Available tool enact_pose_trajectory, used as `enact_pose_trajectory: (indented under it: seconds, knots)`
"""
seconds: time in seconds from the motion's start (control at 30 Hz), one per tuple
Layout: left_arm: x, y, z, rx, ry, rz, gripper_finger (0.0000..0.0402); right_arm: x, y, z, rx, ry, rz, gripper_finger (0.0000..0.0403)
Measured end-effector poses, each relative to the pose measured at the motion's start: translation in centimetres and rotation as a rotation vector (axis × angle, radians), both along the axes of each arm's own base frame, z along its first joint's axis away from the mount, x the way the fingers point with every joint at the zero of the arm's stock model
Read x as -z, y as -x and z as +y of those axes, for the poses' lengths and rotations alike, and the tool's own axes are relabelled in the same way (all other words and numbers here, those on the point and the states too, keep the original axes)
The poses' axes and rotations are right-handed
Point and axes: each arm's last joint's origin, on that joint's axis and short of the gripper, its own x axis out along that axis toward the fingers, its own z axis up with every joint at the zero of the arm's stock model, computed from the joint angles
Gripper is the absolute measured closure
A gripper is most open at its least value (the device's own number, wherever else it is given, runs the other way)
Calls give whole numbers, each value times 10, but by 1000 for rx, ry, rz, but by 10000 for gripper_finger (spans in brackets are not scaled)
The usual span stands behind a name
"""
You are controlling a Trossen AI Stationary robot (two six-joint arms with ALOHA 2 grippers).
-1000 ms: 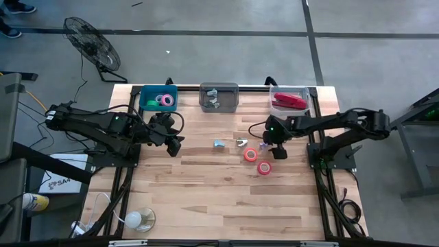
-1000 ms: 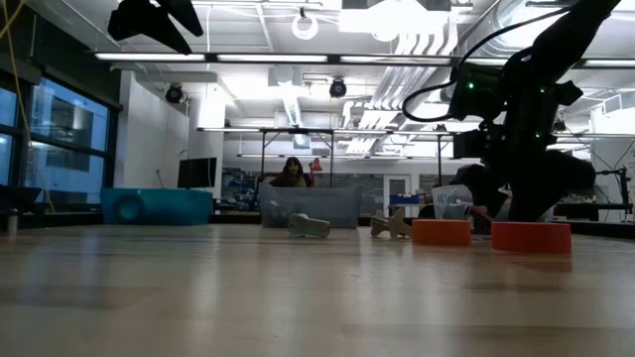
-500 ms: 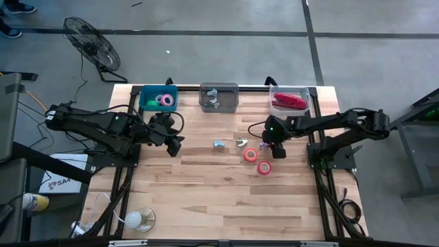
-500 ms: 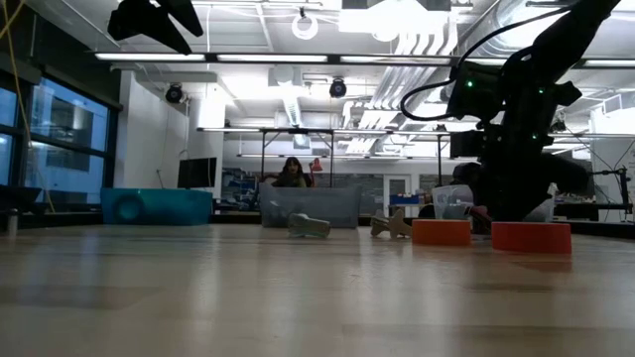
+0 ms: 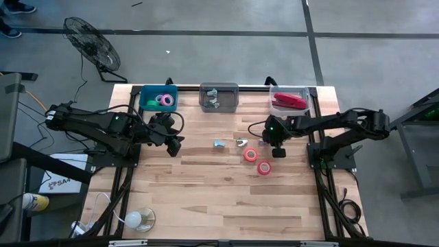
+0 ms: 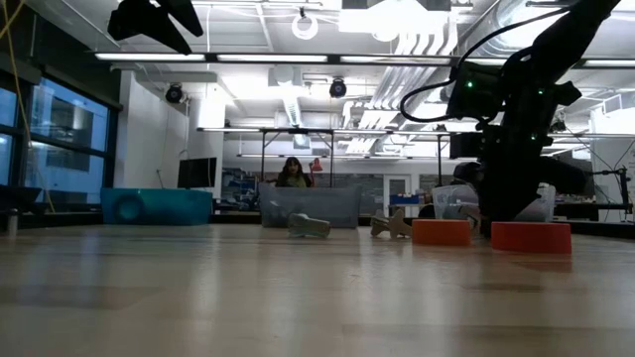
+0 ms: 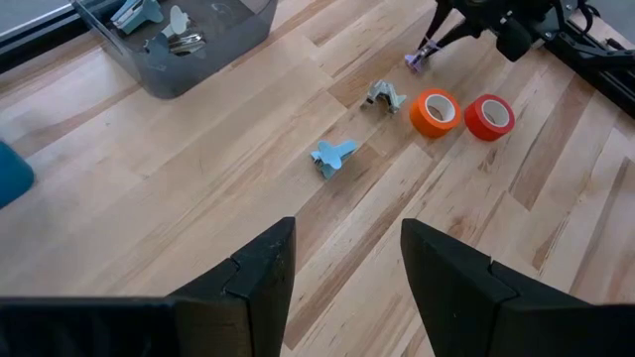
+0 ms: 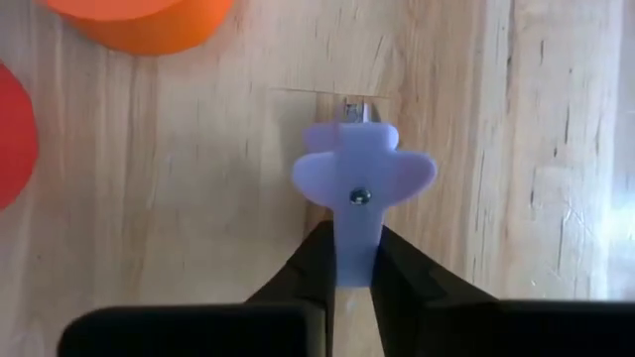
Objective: Pick and place Stapler, Stapler remover, tape
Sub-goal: Put the purple staple remover into the black bin
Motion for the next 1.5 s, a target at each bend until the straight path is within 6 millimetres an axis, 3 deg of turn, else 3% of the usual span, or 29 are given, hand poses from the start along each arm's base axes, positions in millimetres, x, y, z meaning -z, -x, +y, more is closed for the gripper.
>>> enact_pose_trajectory:
  seconds: [0.17, 0.3, 0.77, 0.9, 1.27, 1.5]
  knots:
    - [0, 0, 0, 0, 0, 0, 220, -3, -2, 0, 26, -19, 0, 367]
    - [0, 0, 0, 0, 0, 0, 220, -17, -11, -4, 27, -8, -18, 370]
    - [0, 0, 0, 0, 0, 0, 220, -114, -61, -34, 28, 152, -282, 370]
    - [0, 0, 0, 0, 0, 0, 220, -133, -83, -51, 51, 192, -319, 370]
    - [0, 0, 0, -1, 0, 0, 220, -139, -161, -110, 408, 71, -384, 370]
    - [0, 0, 0, 0, 0, 0, 220, -115, -185, -138, 574, -38, -320, 370]
